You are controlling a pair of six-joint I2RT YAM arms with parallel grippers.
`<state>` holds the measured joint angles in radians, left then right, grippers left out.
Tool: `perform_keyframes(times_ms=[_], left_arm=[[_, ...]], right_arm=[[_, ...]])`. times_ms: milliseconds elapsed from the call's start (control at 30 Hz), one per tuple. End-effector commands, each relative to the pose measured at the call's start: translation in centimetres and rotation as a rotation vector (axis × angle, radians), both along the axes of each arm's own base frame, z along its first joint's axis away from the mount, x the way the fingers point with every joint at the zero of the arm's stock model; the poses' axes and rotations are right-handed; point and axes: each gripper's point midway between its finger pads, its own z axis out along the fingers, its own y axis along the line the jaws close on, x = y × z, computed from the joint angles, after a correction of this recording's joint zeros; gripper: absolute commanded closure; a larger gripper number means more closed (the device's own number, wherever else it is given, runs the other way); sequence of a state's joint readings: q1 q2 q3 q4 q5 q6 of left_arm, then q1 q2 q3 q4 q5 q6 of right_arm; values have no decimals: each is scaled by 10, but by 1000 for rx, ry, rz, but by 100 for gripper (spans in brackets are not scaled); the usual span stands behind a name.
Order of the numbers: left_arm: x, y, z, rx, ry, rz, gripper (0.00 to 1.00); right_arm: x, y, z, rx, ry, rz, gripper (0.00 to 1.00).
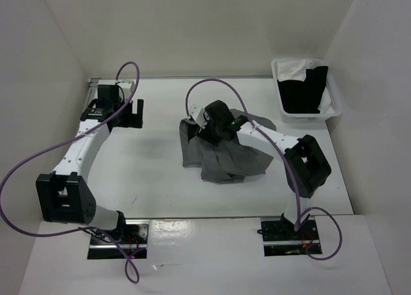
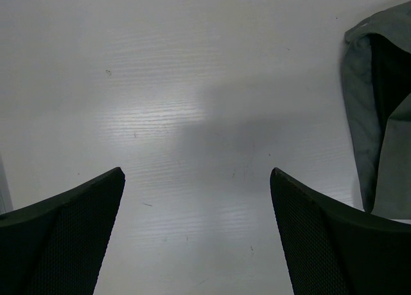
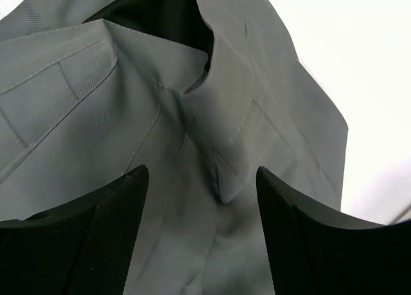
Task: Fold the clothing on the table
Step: Flatten the skirt out
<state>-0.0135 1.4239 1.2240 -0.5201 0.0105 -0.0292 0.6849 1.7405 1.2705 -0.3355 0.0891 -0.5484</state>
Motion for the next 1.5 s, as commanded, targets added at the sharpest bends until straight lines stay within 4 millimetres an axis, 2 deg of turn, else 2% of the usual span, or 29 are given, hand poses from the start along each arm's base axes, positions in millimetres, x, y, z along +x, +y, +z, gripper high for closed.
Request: perform_keyframes(times_ms=[0, 33, 133, 233, 300, 333, 400, 500, 533, 567, 633, 667, 700, 800, 900, 1000, 1100, 1133, 1167, 1200, 1233, 1267, 1300, 1333, 1367, 1400, 1433, 1467], left_arm=[[7, 4, 8, 15, -33, 6, 0], [7, 4, 8, 15, -33, 6, 0], [7, 4, 8, 15, -33, 6, 0], [8, 4, 4, 15, -24, 6, 0], [8, 4, 4, 15, -24, 6, 0], [8, 4, 4, 15, -24, 6, 0], [8, 3, 4, 8, -24, -1, 0], [7, 3, 8, 8, -33, -1, 0], [7, 3, 8, 8, -33, -1, 0], [7, 1, 8, 2, -33, -7, 0], [7, 1, 8, 2, -33, -7, 0], [7, 1, 8, 2, -33, -7, 0], [7, 1, 8, 2, -33, -7, 0], [7, 0, 8, 1, -34, -21, 0], [7, -4, 8, -14, -34, -37, 0], [6, -9, 8, -27, -35, -66, 0], [6, -15, 9, -43, -36, -100, 0], [5, -15, 12, -43, -45, -100, 0], [5, -16, 12, -44, -47, -114, 0], [5, -16, 12, -44, -47, -115, 0], [3, -16, 11, -44, -38, -114, 0], [3, -18, 11, -50, -38, -121, 0], [3, -18, 11, -50, -38, -121, 0], [3, -18, 11, -50, -38, -121, 0], [3, -19, 11, -50, -39, -134, 0], [3, -20, 11, -57, -39, -140, 0], [3, -20, 8, -57, -30, -140, 0], [1, -23, 7, -67, -21, -150, 0]], right_arm=[[20, 22, 17, 51, -78, 35, 28], [23, 25, 13, 53, -81, 35, 30], [27, 27, 0, 41, -62, 20, 45], [35, 31, -7, 39, -59, 4, 76], [40, 38, 0, 61, -78, -23, 98], [40, 38, 3, 67, -71, -32, 100], [41, 46, 27, 120, -80, -22, 100], [24, 65, 84, 250, -71, 36, 100], [19, 71, 120, 324, -84, 53, 100], [4, 75, 128, 337, -41, 86, 100], [-21, 89, 157, 411, 1, 178, 100], [-36, 94, 184, 453, -17, 228, 100], [-53, 101, 200, 491, 9, 279, 100], [-76, 98, 234, 562, 13, 335, 100], [-78, 89, 259, 609, -15, 318, 100], [-58, 76, 272, 646, -68, 254, 100], [-16, 43, 276, 676, -128, 113, 100], [7, 20, 268, 669, -141, 34, 100], [22, 7, 265, 670, -155, -22, 100], [40, -3, 250, 654, -146, -83, 100], [56, -14, 245, 648, -166, -126, 100], [76, -38, 237, 641, -179, -207, 100], [98, -53, 214, 621, -164, -306, 99], [109, -64, 201, 600, -158, -351, 94], [119, -73, 193, 584, -158, -386, 94], [129, -85, 186, 568, -158, -425, 97], [137, -84, 165, 546, -118, -449, 100], [140, -89, 153, 538, -93, -474, 100]])
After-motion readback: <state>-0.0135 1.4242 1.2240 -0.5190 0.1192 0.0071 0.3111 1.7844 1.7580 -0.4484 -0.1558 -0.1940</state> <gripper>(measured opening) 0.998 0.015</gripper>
